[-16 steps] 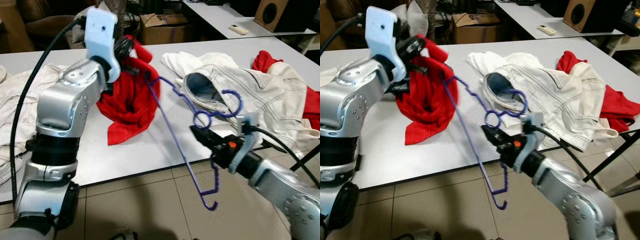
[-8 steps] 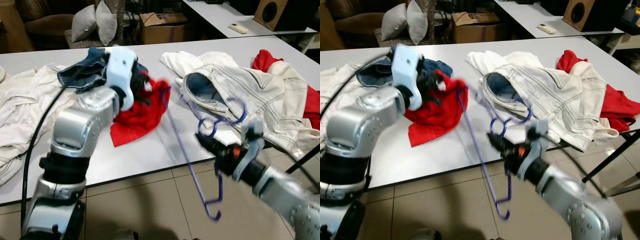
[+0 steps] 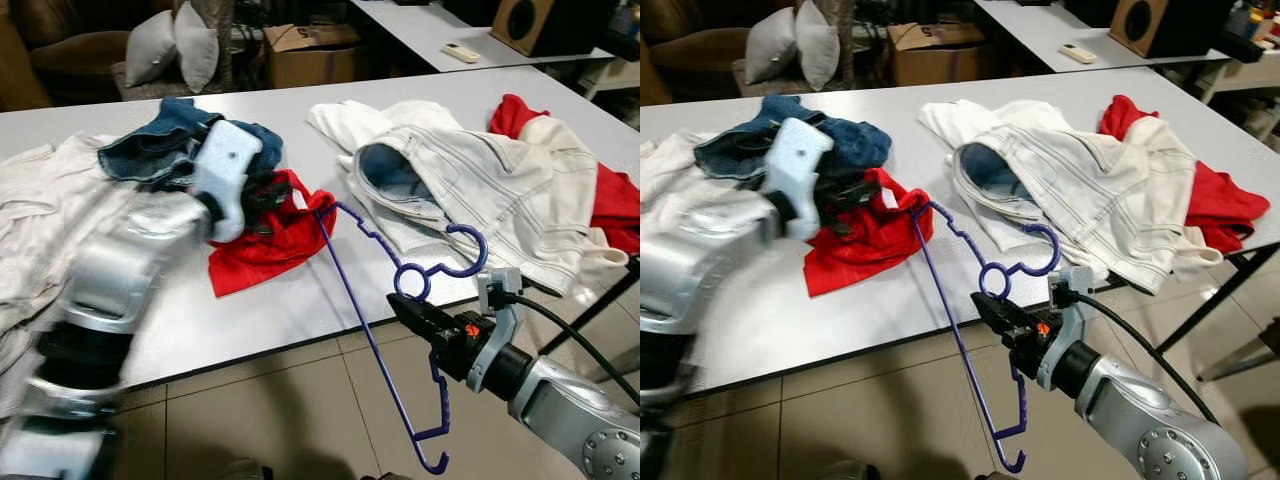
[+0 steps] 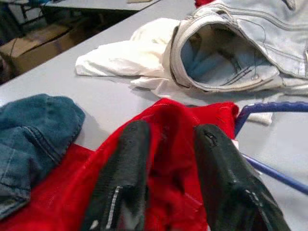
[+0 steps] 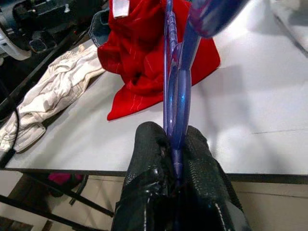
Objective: Hang hanger
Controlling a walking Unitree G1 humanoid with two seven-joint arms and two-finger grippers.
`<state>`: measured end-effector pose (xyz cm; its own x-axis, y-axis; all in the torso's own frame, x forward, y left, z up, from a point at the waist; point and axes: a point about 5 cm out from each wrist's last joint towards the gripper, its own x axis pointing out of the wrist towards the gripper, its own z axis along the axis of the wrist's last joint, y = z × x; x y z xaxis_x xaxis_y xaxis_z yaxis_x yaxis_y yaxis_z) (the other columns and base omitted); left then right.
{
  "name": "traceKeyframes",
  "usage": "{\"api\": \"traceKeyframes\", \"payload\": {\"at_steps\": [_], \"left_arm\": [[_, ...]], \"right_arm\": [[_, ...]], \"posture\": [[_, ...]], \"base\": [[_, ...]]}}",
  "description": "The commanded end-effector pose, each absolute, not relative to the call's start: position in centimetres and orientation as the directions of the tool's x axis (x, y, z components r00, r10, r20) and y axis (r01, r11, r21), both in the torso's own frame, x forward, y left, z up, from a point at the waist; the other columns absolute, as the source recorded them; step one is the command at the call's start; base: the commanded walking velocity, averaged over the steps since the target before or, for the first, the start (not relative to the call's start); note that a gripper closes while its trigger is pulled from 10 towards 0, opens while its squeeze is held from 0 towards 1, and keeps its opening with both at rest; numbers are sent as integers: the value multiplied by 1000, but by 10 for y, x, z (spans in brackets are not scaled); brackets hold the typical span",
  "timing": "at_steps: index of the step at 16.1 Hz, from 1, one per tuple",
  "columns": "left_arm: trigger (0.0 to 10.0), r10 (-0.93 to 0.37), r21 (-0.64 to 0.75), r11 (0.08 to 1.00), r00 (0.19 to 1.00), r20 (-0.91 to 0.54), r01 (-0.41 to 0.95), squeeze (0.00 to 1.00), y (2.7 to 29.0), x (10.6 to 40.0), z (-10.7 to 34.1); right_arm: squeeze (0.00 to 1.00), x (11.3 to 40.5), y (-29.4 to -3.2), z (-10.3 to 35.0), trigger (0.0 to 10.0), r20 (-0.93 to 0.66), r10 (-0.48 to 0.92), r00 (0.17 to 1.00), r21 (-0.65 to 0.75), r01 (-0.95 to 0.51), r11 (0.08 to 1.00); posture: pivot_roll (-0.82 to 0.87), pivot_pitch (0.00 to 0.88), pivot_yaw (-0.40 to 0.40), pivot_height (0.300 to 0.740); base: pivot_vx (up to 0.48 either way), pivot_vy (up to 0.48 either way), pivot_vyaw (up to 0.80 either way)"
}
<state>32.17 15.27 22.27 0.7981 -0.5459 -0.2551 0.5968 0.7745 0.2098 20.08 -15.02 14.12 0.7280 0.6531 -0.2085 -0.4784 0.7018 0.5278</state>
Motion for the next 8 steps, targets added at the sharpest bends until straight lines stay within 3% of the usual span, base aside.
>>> {"api": "traceKeyframes", "payload": {"at_steps": [1,2,3,4,7,8], "left_arm": [[10000,-595,229,722,755,-276,652,1000,150,320,220],[10000,-631,248,683,726,-272,687,1000,151,318,221],[10000,-702,335,577,662,-263,745,1000,150,314,223],[10000,-746,538,402,606,-278,741,1000,147,312,227],[10000,-770,688,297,592,-237,662,961,140,317,236],[10000,-781,764,217,578,-237,607,0,135,322,241]], "right_arm": [[0,199,-151,146,10000,-184,657,731,519,-495,697],[0,199,-151,146,10000,-183,659,730,518,-498,695],[0,198,-151,146,10000,-182,664,725,519,-503,691],[0,198,-150,147,10000,-181,669,721,518,-508,688],[0,198,-149,147,10000,-177,671,720,518,-512,685],[0,199,-149,148,10000,-174,674,718,518,-515,683]], "posture": [[-18,45,3,740],[-19,46,5,740],[-19,45,4,740],[-20,42,3,740],[-22,39,6,740],[-23,37,8,740]], "base": [[0,0,0],[0,0,0],[0,0,0],[0,0,0],[0,0,0],[0,0,0]]}}
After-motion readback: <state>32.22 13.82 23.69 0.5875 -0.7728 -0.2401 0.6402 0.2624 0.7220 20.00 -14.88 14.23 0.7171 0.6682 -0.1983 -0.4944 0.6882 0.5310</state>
